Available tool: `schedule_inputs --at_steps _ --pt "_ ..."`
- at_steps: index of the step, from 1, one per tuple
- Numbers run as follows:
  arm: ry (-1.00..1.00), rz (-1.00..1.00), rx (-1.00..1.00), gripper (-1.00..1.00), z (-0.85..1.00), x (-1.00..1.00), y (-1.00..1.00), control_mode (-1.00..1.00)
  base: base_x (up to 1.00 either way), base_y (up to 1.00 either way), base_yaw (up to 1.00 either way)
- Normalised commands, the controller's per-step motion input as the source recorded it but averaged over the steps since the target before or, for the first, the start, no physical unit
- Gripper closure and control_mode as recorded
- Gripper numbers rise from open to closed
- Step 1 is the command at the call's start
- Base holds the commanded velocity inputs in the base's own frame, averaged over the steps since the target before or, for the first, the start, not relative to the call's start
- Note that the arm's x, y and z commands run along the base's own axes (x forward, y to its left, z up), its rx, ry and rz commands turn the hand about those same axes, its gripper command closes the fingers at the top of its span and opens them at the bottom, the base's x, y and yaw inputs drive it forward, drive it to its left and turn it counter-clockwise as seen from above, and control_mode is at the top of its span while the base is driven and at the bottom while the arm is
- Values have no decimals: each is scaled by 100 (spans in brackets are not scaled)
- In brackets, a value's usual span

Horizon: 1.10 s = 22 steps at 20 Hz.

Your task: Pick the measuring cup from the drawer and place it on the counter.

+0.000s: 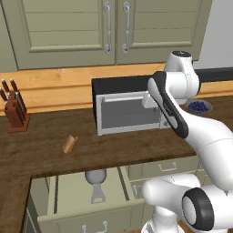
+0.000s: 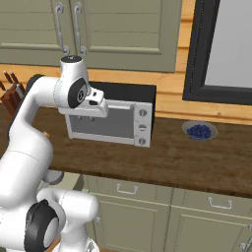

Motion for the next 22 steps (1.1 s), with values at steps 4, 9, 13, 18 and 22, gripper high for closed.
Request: schedule_inputs --at_steps 4,9,13,18,22 --pt "0 0 0 -100 0 0 0 100 0 0 0" --pt "0 0 0 -100 0 0 0 100 -2 -2 0" --pt "0 0 0 -100 0 0 0 100 -2 -53 0" --pt "0 0 0 -100 0 0 0 100 11 -69 0" --pt "0 0 0 -100 0 0 0 100 46 -19 0"
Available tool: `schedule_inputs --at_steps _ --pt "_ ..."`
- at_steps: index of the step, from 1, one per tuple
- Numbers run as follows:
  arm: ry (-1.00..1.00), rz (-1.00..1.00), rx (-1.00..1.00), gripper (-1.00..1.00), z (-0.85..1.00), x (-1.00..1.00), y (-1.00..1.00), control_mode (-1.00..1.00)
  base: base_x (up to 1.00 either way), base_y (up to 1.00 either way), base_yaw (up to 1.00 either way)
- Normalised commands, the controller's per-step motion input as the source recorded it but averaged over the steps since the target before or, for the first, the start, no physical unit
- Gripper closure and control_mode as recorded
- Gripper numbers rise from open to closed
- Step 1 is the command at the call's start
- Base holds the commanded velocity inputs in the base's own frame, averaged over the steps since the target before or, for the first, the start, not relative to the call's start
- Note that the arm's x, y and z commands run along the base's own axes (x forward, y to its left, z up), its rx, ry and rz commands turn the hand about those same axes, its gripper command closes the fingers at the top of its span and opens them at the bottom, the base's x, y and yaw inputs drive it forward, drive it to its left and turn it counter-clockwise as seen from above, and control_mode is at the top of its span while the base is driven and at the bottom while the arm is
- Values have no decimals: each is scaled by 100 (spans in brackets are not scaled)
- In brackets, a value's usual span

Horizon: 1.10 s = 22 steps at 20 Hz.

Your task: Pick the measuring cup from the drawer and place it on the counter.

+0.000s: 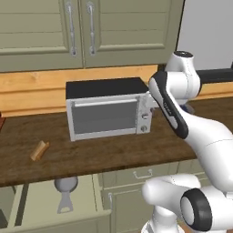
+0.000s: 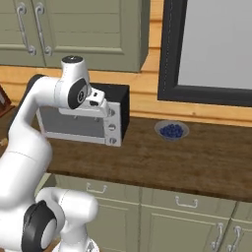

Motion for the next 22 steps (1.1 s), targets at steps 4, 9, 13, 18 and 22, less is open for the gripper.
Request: schedule_inputs --at_steps 4,9,13,18,22 --pt "0 0 0 -100 0 0 0 100 59 7 -1" --pt "0 0 0 -100 0 0 0 100 8 6 0" --pt "0 0 0 -100 0 0 0 100 0 0 0" --pt "0 0 0 -100 0 -4 4 -100 0 0 0" --pt "0 0 0 -100 -23 -85 73 -100 0 0 0"
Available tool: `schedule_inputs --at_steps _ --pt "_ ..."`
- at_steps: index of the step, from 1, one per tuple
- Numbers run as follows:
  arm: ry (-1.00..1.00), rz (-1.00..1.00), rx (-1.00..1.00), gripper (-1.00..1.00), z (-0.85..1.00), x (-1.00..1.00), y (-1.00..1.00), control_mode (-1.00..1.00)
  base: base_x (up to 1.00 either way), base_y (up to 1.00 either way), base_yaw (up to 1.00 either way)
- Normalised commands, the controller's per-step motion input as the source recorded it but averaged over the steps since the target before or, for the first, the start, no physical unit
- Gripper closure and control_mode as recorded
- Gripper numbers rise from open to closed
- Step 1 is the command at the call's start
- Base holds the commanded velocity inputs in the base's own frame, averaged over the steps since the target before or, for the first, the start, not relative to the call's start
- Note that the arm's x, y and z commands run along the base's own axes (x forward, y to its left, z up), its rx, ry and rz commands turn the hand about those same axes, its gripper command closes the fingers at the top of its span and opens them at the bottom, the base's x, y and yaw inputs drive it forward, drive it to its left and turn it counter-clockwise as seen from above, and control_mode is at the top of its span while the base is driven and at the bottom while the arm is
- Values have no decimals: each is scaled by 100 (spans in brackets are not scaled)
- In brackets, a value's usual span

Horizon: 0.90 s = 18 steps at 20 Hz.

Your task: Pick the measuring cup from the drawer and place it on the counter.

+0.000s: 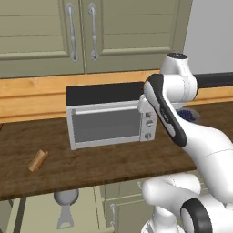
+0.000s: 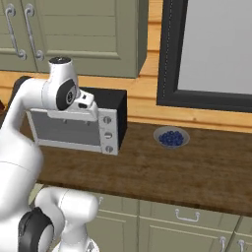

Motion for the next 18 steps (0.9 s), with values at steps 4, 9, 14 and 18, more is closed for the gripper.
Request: schedule_inputs --at_steps 4,9,14,18 --pt "0 0 0 -100 -50 -100 100 -100 0 0 0" --pt "2 0 3 -100 -45 -72 100 -100 0 0 0" --pt "9 0 6 -100 -49 -46 100 -100 0 0 0" --pt "15 0 7 -100 -73 -18 100 -100 0 0 0"
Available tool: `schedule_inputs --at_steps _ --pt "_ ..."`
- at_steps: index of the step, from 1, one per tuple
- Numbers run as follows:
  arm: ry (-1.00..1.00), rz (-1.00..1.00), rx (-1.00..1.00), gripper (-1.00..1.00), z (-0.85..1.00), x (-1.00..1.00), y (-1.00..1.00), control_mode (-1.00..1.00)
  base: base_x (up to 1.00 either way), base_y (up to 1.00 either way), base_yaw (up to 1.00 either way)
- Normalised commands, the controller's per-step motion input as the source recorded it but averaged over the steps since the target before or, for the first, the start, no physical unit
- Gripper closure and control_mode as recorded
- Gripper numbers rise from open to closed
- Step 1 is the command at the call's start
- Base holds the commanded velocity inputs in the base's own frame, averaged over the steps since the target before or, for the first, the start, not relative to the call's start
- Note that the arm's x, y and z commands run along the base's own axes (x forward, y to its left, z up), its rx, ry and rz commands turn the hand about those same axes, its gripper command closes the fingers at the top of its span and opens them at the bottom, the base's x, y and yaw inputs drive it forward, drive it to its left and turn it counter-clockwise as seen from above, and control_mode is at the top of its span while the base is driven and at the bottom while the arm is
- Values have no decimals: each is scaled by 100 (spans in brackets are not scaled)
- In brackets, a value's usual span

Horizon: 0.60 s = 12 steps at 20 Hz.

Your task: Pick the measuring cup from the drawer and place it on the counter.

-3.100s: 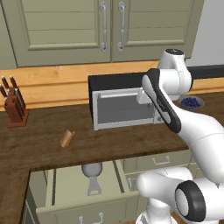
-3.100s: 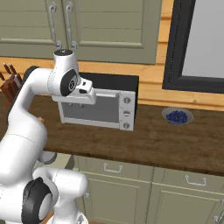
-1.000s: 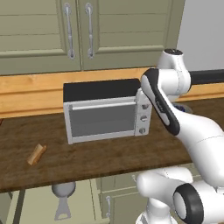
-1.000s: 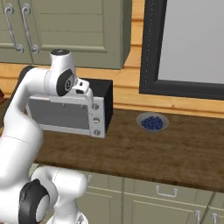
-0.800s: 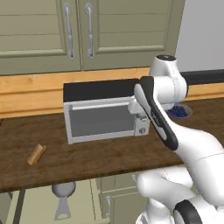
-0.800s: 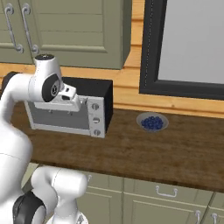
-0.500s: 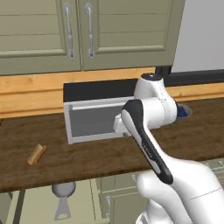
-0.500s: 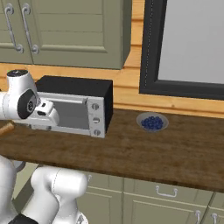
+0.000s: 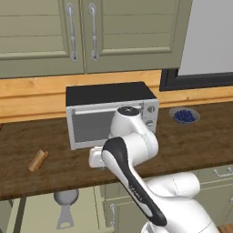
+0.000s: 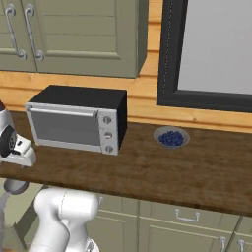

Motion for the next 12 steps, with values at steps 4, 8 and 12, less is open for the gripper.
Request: schedule_inputs --at_steps 4,8,12 --pt "10 0 0 -100 -86 -5 100 -100 0 0 0" --pt "5 3 -4 -100 -67 2 100 -100 0 0 0" --pt "7 2 -7 -100 -73 0 100 -100 0 0 0"
